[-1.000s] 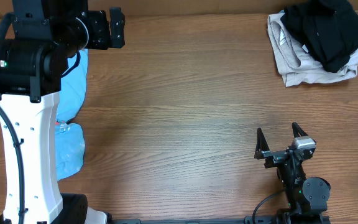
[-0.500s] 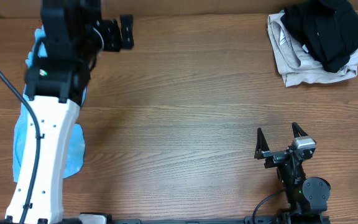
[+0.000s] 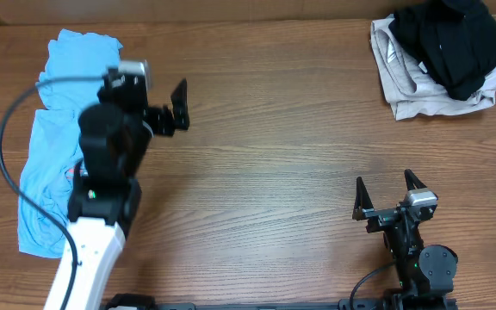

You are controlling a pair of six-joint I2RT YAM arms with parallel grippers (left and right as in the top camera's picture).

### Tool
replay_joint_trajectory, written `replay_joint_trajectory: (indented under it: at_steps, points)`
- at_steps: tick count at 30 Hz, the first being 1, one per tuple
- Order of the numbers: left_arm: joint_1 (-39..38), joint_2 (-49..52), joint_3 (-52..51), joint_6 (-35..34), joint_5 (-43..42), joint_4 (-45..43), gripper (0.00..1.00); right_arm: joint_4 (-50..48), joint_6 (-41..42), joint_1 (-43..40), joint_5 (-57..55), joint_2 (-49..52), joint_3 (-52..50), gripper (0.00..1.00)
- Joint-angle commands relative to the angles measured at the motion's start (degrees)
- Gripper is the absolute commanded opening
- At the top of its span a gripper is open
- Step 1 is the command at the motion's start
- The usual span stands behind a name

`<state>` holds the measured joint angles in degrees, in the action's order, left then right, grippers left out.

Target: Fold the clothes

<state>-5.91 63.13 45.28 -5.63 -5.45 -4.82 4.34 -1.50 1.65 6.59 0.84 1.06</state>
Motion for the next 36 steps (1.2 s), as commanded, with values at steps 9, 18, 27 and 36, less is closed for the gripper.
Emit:
replay_joint_trajectory:
  at_steps: [9,18,27,36]
  points:
    - [1.97,-15.32,-23.06,2.89,1.62,-10.80,1.00,-0.17,0.26,0.37,-0.55,-0.68,-0.61,1.00]
    - [5.18,-25.27,-30.84,2.84,1.05,-10.60,1.00,-0.17,0.26,0.37,-0.55,-0.68,-0.61,1.00]
    - [5.97,-28.81,-31.06,2.86,0.96,-6.27,1.00,-0.17,0.26,0.37,-0.55,-0.68,-0.61,1.00]
    - [6.01,-38.97,-33.86,2.86,1.14,-3.87,1.00,-0.17,0.26,0.37,-0.55,-0.68,-0.61,1.00]
